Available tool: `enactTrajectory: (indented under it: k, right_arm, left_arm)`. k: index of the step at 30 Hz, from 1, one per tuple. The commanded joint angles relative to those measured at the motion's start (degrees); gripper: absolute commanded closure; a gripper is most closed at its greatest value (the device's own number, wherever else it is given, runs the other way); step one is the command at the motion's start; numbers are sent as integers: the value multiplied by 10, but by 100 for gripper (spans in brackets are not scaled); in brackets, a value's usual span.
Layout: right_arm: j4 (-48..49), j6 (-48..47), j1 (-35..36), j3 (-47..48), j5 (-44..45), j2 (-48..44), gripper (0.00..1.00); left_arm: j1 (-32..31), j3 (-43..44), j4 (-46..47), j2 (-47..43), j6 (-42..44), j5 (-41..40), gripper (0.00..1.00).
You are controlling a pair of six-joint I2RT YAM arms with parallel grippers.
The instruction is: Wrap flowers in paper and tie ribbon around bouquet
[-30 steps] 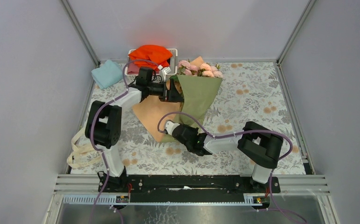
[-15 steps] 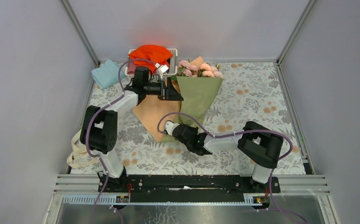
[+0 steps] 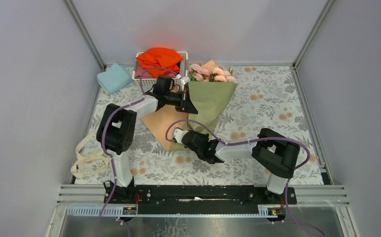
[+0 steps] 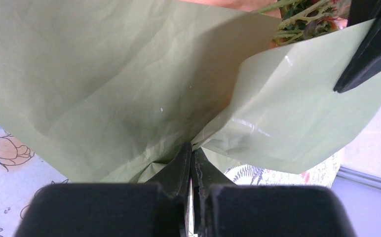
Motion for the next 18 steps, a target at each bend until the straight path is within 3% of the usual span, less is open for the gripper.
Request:
enactTrajectory:
  k: [1,6,8,14,18]
  right_arm:
    - [-17,10,-4,29,-2,-27,90]
    - [-42,110,-4,4,-21,-78,46]
    - [-46,160,-5,-16,-32,-101,38]
    - [-68,272,-20,-69,-155,-210,33]
    - [-57,372,-101,-96,-307,-279,38]
  left_arm:
    - [16,25,-5,11,19,-26,100]
    - [31,20,-38,41,46,-59,100]
    - [32,16,-44,52,49,-57,100]
    - [31,15,-59,60,75,-80,100]
    - [32,12,-64,60,90,-97,100]
